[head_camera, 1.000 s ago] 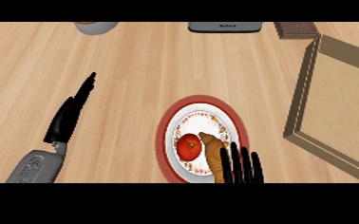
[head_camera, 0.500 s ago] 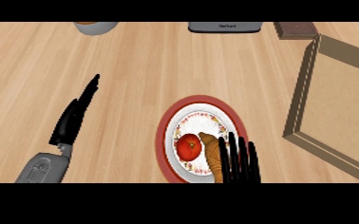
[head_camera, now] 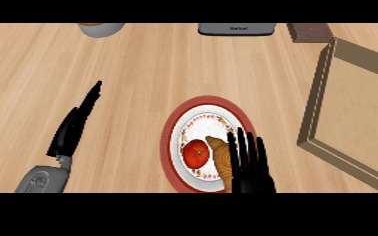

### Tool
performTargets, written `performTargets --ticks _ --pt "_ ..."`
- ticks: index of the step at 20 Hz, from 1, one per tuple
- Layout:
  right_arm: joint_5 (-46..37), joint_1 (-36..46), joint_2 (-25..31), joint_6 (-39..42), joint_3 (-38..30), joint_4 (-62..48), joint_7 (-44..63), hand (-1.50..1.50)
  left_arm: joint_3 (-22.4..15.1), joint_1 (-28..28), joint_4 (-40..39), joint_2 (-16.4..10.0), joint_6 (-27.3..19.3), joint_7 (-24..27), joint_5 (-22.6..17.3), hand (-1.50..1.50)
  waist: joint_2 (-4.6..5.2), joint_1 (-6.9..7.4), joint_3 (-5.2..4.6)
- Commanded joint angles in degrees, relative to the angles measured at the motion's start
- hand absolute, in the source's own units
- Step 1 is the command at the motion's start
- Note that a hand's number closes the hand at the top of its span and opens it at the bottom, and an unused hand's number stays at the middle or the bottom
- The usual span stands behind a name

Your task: Pick the croissant from the plate and place it in the cardboard box

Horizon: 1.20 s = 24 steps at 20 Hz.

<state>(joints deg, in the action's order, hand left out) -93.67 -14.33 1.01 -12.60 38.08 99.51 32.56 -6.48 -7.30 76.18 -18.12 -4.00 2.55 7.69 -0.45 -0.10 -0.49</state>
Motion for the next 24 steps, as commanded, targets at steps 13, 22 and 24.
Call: performTargets --ticks 13,22,24 --pt "-2.6 7.7 3.0 -5.5 0.5 -11.7 1.6 1.50 2.8 -0.1 -3.4 1.8 2.1 2.7 2.1 0.00 0.45 0.01 0.47" --pt "-7.9 11.2 3.7 -8.8 0.7 -10.7 4.7 1.50 1.8 3.4 2.6 2.5 2.0 0.5 2.5 0.00 0.31 0.82 0.52" --pt "-9.8 10.7 5.5 -11.1 0.4 -9.3 6.0 1.50 2.9 -0.7 0.4 1.7 2.7 -0.4 2.3 0.00 0.37 0.05 0.51"
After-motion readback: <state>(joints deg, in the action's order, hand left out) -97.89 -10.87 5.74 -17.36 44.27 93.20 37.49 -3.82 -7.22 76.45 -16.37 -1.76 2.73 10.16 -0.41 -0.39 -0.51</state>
